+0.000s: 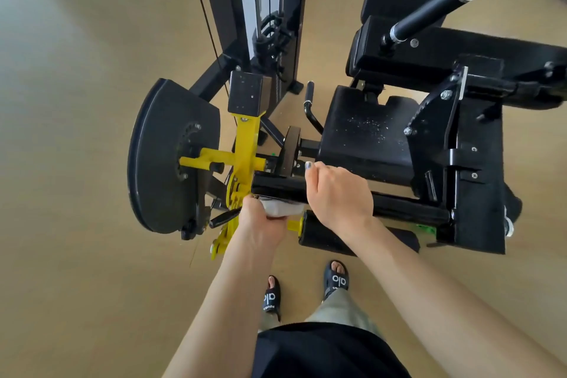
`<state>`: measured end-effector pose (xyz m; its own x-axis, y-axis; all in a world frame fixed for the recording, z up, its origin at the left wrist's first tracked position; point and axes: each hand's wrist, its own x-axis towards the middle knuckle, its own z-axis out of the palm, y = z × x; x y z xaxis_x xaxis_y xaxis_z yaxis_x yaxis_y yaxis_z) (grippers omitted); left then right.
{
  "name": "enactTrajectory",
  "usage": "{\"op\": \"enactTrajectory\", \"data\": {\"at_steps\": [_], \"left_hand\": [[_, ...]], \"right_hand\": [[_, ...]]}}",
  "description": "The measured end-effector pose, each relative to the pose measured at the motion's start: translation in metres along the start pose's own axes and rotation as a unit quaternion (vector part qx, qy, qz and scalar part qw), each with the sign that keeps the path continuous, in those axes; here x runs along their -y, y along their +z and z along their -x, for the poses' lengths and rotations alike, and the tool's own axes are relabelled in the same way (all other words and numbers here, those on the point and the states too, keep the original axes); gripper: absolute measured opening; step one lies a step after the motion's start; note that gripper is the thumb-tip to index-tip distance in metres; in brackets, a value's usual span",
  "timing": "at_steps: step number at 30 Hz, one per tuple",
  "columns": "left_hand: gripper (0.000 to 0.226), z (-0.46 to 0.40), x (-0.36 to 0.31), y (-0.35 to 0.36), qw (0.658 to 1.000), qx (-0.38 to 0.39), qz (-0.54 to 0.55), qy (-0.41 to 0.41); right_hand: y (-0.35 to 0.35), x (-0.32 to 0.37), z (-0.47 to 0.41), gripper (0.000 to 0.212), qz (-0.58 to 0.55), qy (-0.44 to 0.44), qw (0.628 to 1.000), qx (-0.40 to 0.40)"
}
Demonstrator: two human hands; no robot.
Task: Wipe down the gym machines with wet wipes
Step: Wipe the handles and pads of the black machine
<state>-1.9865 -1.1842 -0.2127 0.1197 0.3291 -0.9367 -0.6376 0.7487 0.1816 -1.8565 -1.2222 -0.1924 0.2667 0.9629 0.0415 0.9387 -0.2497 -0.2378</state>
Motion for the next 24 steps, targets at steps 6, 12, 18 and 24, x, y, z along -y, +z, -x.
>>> {"op": "enactTrajectory", "data": {"at_steps": [6,12,18,24], "left_hand": [[0.045,0.029,-0.012,0.007,1.0,-0.013,-0.023,-0.008],[0.034,-0.016,-0.022,0.0,0.993,-0.039,0.043,-0.107],[0.035,-0.091,-0.014,-0.015,0.993,-0.046,-0.017,-0.103],[0.035,-0.134,0.001,-0.023,0.997,-0.029,-0.007,-0.073]], "right_hand": [[0.001,0.003,0.002,0.061,-0.001,0.013,0.999,-0.036],[0.007,0.004,0.002,0.059,0.007,0.012,0.997,-0.075],[0.015,0.002,0.0,0.054,0.018,0.01,0.995,-0.095],[0.018,0.0,0.0,0.053,0.014,0.009,0.994,-0.111]]}}
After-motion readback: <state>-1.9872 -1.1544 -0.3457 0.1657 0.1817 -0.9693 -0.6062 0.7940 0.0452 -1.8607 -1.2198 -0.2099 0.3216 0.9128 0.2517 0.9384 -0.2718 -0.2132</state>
